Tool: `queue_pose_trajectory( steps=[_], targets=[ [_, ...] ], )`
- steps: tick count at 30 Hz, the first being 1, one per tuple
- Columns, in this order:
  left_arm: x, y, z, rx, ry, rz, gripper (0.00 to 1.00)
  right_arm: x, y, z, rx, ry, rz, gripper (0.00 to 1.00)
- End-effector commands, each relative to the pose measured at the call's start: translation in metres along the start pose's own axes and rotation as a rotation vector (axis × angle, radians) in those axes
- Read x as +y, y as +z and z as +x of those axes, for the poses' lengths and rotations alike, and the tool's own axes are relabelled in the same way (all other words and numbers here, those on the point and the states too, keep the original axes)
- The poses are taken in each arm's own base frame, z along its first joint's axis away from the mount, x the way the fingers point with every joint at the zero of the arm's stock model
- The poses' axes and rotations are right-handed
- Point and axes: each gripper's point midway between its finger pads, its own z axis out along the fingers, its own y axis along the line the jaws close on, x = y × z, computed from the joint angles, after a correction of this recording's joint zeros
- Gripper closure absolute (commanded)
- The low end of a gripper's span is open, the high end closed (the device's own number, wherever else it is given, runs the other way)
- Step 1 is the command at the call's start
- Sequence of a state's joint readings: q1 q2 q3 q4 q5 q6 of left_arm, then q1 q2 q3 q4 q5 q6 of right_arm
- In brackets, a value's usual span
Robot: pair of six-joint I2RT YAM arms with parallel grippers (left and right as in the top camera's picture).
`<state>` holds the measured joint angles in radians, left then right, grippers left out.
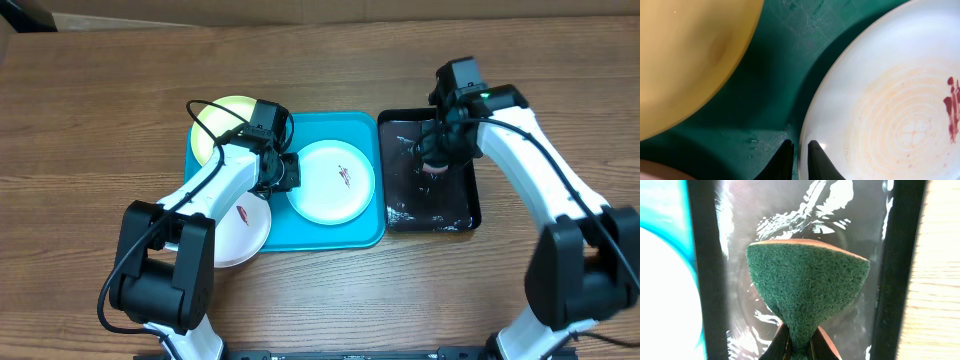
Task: Clean dirty plates on tray and stack at the side
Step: 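Reach the right gripper into the black tray and grasp the sponge, then lift the green sponge out of the black tray with the right gripper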
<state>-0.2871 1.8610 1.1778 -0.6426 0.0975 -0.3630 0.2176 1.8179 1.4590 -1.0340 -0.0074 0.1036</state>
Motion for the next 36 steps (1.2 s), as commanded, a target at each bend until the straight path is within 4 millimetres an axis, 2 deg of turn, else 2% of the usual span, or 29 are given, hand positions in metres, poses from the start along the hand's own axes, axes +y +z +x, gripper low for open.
queue_pose_trajectory(
  steps=[1,5,9,12,14,23,28,36],
  targets=[
    [0.003,0.003,-0.002,0.004,0.001,-0.008,0.85,0.003,-0.023,-0.008,-0.054,-0.010,-0.005,0.96],
    [0.004,0.005,0.000,0.008,0.000,-0.009,0.86,0.003,-0.019,-0.004,-0.037,-0.009,-0.002,0.96],
    [0.003,0.005,0.000,0.008,0.001,-0.008,0.94,0.005,-0.011,0.003,-0.019,0.000,-0.016,0.96],
    [0.004,0.006,0.000,0.009,0.002,-0.010,0.93,0.006,0.001,0.009,-0.011,-0.005,-0.018,0.96],
    [0.006,0.005,-0.001,0.005,0.002,-0.020,0.89,0.005,0.004,0.012,-0.004,-0.005,-0.017,0.96],
    [0.010,0.014,0.002,0.020,0.000,-0.045,0.82,0.004,0.005,0.016,0.010,-0.004,-0.014,0.96],
    [0.010,0.019,0.003,0.030,-0.001,-0.040,0.96,0.004,0.005,0.016,0.010,-0.004,-0.014,0.96],
    [0.007,0.007,-0.003,0.032,0.017,-0.041,0.96,0.006,-0.006,0.014,0.015,-0.013,-0.014,0.96]
  ],
)
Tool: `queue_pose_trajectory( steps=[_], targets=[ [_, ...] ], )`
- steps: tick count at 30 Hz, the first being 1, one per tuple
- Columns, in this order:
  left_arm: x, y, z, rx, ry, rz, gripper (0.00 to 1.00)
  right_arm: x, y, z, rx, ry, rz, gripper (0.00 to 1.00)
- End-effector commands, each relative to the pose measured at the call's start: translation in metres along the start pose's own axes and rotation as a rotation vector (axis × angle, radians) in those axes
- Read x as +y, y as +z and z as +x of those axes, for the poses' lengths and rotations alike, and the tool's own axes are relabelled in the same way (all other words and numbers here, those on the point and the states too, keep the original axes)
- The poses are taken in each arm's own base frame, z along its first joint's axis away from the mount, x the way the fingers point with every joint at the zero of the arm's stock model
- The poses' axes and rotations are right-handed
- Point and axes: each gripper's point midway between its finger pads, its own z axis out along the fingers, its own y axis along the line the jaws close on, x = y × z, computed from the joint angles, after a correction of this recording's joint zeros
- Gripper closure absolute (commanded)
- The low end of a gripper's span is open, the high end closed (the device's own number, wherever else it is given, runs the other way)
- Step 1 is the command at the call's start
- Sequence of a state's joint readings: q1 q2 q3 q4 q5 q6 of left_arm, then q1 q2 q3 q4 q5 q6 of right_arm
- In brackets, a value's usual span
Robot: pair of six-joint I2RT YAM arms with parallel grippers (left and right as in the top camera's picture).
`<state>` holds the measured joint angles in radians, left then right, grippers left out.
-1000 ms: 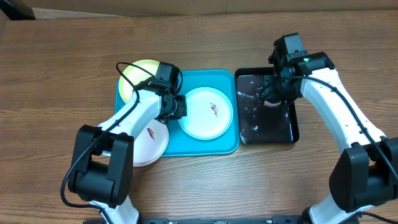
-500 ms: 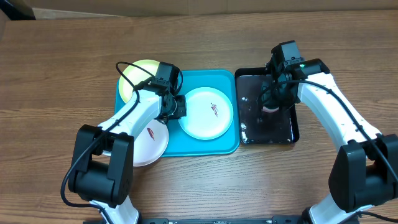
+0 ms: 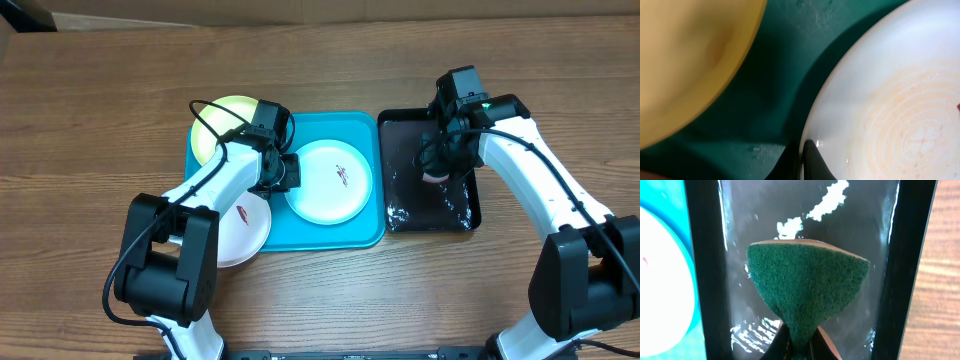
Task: Clean dirty plates on tray and stack at the side
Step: 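Lift the green sponge out of the black tray with the right gripper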
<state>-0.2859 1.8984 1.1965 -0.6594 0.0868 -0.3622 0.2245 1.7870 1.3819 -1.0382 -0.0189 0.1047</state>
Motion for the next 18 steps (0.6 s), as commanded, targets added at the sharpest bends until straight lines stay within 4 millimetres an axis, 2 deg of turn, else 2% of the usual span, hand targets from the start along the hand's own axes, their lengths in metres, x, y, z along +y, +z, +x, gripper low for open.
queue_pose_trajectory(
  steps=[1,5,14,16,18],
  targets=[
    [0.0027,-0.0034,-0.0053,0.006,0.036,-0.020,0.96,0.0067,-0.0152,-0.0088,-0.034,-0.013,-0.009,0.96],
    [0.0020,-0.0057,-0.0063,0.009,0.058,-0.021,0.95,0.0077,-0.0144,-0.0055,-0.021,-0.018,-0.004,0.96],
    [0.0017,-0.0053,-0.0055,0.011,0.054,-0.020,0.83,0.0085,-0.0139,-0.0063,-0.023,-0.018,-0.009,0.96],
    [0.0018,-0.0052,-0.0053,0.012,0.054,-0.021,0.84,0.0085,-0.0139,-0.0063,-0.023,-0.017,-0.009,0.96],
    [0.0020,-0.0050,-0.0050,0.012,0.054,-0.021,0.92,0.0085,-0.0139,-0.0063,-0.023,-0.017,-0.009,0.96]
  ],
)
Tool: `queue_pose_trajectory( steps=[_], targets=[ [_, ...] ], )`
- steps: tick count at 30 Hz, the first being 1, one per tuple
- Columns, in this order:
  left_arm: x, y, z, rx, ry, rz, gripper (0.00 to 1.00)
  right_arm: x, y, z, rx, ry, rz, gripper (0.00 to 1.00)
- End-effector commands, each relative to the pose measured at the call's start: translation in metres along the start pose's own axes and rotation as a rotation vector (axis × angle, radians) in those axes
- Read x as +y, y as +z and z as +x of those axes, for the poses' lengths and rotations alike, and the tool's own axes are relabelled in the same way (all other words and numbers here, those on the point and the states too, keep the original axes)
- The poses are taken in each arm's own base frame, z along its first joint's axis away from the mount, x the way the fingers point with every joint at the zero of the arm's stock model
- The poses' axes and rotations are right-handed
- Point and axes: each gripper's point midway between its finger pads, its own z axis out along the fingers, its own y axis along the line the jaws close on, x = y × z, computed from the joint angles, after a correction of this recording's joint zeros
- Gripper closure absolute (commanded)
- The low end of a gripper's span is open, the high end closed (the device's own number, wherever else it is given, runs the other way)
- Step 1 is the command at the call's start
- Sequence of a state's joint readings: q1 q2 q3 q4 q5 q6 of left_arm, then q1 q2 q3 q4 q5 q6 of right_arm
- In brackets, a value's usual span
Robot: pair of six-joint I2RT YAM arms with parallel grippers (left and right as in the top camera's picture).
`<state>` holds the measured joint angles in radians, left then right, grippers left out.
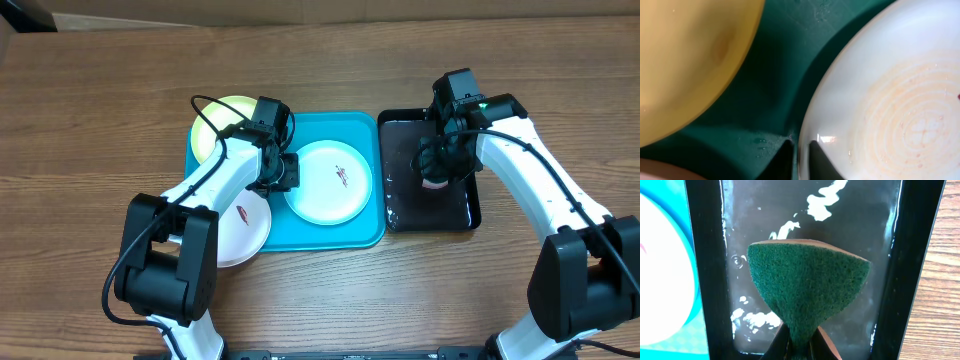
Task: Clean dirty plates on tray and stack at the side
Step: 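Lift the green sponge out of the black tray with the right gripper, then move the sponge left and lower it onto the light blue plate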
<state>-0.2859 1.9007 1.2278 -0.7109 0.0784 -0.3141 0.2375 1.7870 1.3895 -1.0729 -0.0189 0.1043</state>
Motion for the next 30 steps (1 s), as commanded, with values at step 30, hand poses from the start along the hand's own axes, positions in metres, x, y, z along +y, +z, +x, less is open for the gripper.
queue_pose_trajectory(
  steps=[30],
  targets=[
    [0.001,0.001,-0.001,0.009,-0.005,0.000,0.96,0.060,-0.041,-0.035,-0.158,-0.101,-0.067,0.96]
  ],
)
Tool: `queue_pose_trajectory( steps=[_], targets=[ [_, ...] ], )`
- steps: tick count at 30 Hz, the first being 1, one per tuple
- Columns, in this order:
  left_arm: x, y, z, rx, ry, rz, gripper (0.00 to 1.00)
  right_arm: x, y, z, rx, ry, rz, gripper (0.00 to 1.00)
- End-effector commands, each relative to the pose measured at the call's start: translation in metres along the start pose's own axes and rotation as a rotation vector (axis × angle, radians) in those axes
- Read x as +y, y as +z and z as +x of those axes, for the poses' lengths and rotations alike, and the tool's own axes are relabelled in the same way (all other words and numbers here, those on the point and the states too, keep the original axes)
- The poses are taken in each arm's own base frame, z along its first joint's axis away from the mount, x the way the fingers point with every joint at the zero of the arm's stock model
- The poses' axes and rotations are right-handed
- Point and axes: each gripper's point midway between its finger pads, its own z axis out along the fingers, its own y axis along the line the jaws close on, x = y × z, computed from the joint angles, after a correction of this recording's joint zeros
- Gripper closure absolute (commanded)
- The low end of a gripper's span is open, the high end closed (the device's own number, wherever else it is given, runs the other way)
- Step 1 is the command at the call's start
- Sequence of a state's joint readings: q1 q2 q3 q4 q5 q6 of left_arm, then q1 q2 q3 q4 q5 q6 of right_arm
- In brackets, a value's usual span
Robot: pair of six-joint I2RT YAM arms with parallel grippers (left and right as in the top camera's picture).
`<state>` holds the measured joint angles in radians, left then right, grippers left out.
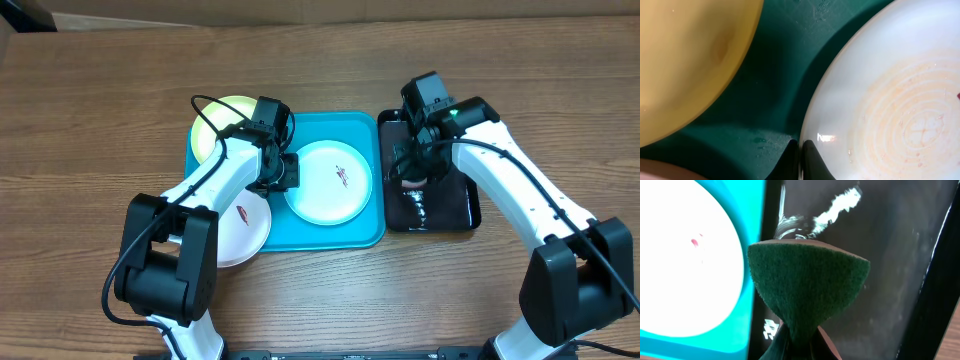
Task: Clean dirty plates on tray and stack at the side
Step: 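Move the sponge left and lower it onto the light blue plate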
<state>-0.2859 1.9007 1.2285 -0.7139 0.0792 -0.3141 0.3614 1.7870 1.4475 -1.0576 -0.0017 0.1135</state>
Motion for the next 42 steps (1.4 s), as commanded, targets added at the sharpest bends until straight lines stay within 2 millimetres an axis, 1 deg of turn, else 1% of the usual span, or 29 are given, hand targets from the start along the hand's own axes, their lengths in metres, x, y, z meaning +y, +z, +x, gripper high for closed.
queue_pose_trajectory(
  steps=[1,5,7,9,12,14,17,20,24,27,31,34,38,42],
  targets=[
    [0.000,0.001,-0.001,0.007,-0.005,0.002,0.96,0.011,-0.032,-0.033,-0.113,0.014,-0.046,0.96],
    [0.001,0.001,-0.001,0.007,-0.005,0.001,0.96,0.014,-0.056,-0.051,-0.171,0.012,-0.052,0.96],
    [0.001,0.001,-0.002,0.006,-0.005,0.001,0.96,0.018,-0.062,-0.054,-0.184,0.009,-0.070,0.96],
    [0.000,0.001,-0.002,0.003,-0.009,0.002,0.96,0.032,-0.063,-0.054,-0.180,-0.004,-0.137,0.96],
    [0.000,0.001,-0.003,0.000,-0.012,0.003,0.96,0.059,-0.062,-0.049,-0.162,-0.035,-0.252,0.96],
    [0.000,0.001,-0.003,-0.001,-0.012,0.004,0.96,0.072,-0.059,-0.045,-0.153,-0.059,-0.279,0.96],
    [0.000,0.001,-0.003,0.000,-0.012,0.003,0.96,0.085,-0.050,-0.040,-0.144,-0.094,-0.259,0.96],
    [0.000,0.001,-0.003,-0.001,-0.012,0.004,0.96,0.091,-0.036,-0.039,-0.150,-0.128,-0.201,0.96],
    [0.000,0.001,-0.003,-0.001,-0.012,0.003,0.96,0.091,-0.013,-0.038,-0.179,-0.168,-0.072,0.96],
    [0.000,0.001,-0.004,-0.003,-0.011,0.004,0.96,0.092,0.004,-0.034,-0.180,-0.199,0.012,0.96],
    [0.000,0.001,-0.004,-0.003,-0.011,0.004,0.96,0.092,0.019,-0.031,-0.192,-0.209,0.096,0.96],
    [0.000,0.001,-0.004,-0.003,-0.011,0.004,0.96,0.093,0.030,-0.031,-0.197,-0.225,0.142,0.96],
    [0.000,0.001,-0.004,-0.003,-0.011,0.004,0.96,0.095,0.050,-0.027,-0.167,-0.237,0.157,0.96],
    [0.000,0.001,-0.004,-0.003,-0.011,0.004,0.96,0.089,0.070,-0.026,-0.145,-0.241,0.203,0.96]
  ],
)
